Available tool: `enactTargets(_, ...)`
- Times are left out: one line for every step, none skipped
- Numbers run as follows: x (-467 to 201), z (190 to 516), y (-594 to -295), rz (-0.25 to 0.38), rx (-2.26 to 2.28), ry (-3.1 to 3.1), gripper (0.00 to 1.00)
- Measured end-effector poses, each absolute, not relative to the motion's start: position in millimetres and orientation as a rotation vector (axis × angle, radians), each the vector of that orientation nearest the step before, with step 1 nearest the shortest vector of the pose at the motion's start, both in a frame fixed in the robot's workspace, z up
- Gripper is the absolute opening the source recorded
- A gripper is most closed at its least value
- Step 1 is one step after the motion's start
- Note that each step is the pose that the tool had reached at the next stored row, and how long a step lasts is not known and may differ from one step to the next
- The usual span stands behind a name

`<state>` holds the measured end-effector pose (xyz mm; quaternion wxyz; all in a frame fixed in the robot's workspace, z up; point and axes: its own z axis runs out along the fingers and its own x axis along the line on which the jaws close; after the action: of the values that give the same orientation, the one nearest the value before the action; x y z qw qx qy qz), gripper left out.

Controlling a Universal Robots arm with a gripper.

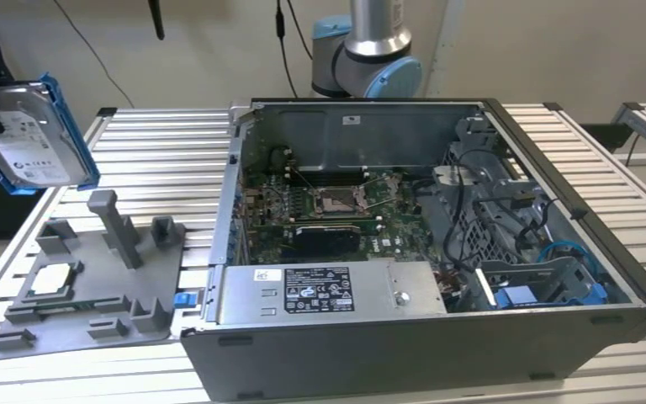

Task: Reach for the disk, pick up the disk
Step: 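Pick up the disk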

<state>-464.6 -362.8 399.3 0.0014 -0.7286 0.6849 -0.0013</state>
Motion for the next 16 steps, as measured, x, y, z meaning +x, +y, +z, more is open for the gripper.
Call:
enactTargets(-465,402,-363,-0.004,-2.287,2.150,0.00)
enactTargets(-465,405,-363,-0.004,-2.287,2.150,0.00)
enactTargets(-465,408,-363,-0.004,-2.287,2.150,0.00)
enactTargets(-465,411,-363,-0.004,-2.287,2.150,0.00)
enactTargets(-465,414,-363,-0.004,-2.287,2.150,0.00)
enactTargets(-465,417,-363,-0.004,-2.287,2.150,0.00)
enactTargets(-465,420,-363,-0.004,-2.287,2.150,0.00)
enactTargets(-465,423,-363,-0.004,-2.287,2.150,0.00)
enactTargets(-465,426,-363,-0.004,-2.287,2.150,0.00)
enactTargets(-465,429,-363,-0.004,-2.287,2.150,0.00)
enactTargets(-465,432,-363,-0.004,-2.287,2.150,0.00)
enactTargets(-465,435,-363,-0.004,-2.287,2.150,0.00)
enactTargets(-465,437,-363,-0.004,-2.287,2.150,0.00)
enactTargets(-465,440,-363,-0.004,-2.287,2.150,0.00)
enactTargets(-465,442,-363,-0.004,-2.287,2.150,0.00)
enactTargets(-465,445,-363,-0.004,-2.287,2.150,0.00)
